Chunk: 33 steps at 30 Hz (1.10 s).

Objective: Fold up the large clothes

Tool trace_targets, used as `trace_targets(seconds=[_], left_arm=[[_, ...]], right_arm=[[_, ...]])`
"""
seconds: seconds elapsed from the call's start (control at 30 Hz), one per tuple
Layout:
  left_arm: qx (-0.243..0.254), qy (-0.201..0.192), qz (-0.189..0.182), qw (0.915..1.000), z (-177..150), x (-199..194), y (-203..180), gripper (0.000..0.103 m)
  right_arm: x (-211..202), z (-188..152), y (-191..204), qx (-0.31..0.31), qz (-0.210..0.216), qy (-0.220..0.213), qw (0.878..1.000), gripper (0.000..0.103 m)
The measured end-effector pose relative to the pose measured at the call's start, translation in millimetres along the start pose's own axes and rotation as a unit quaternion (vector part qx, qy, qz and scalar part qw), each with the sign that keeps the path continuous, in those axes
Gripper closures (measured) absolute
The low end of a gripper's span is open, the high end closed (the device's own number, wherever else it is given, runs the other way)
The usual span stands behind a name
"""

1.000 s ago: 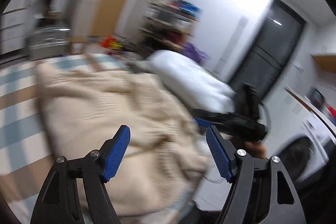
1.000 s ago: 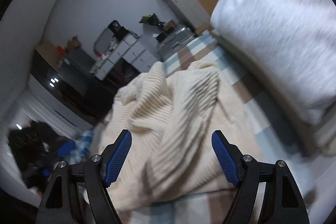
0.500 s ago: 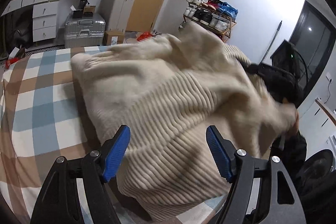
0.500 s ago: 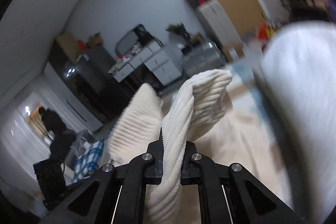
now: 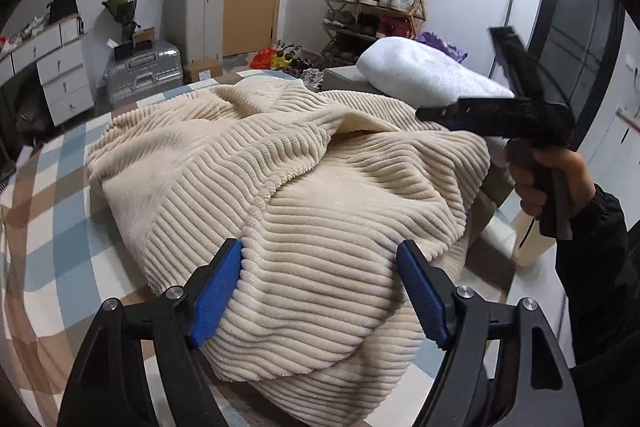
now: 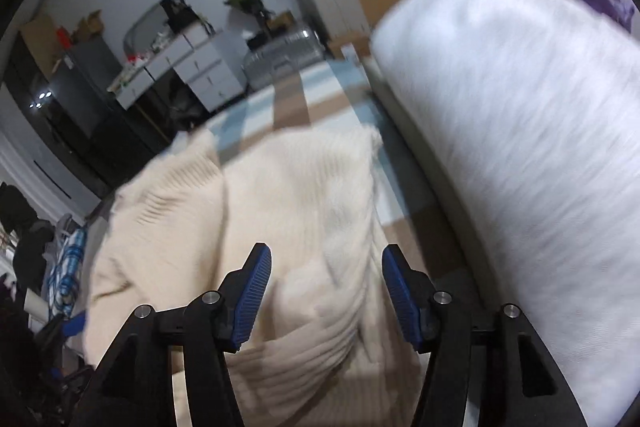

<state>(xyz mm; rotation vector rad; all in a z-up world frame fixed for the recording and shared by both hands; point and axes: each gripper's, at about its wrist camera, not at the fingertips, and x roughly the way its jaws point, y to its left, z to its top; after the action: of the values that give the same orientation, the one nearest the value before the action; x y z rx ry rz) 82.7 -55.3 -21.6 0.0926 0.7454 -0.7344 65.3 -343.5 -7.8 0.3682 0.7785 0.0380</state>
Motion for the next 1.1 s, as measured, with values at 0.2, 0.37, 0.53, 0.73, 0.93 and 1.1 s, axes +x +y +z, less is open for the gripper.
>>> trace_targets(seconds=[0.2, 0.37, 0.53, 0.73, 0.93, 1.1], left_arm=[[-0.043, -0.005, -0.028, 0.9987, -3, -9, 13, 0.028], [-0.07, -0.018, -0.021, 0.9972, -13, -31, 24, 0.028], [-0.111, -0.035, -0.036, 0.9926, -16, -41, 50, 0.028], [-0.137, -0.053, -0.037, 0.9885, -12, -44, 61, 0.028], [-0.149, -0.039, -0.032, 0.9876, -18, -37, 66, 0.028], [-0.155, -0.041, -0.042, 0.9862, -18, -36, 65, 0.028]], right_arm=[[44, 37, 36, 0.015, 0.15, 0.061, 0.987, 0.032], [98, 16, 55, 0.025, 0.19, 0.174, 0.966, 0.032], [62, 14, 61, -0.021, 0.187, 0.122, 0.975, 0.092], [38, 5, 52, -0.036, 0.171, 0.131, 0.976, 0.039], [37, -17, 25, 0.037, 0.254, 0.153, 0.954, 0.028], [75, -2, 29, 0.067, 0.247, 0.171, 0.951, 0.028]])
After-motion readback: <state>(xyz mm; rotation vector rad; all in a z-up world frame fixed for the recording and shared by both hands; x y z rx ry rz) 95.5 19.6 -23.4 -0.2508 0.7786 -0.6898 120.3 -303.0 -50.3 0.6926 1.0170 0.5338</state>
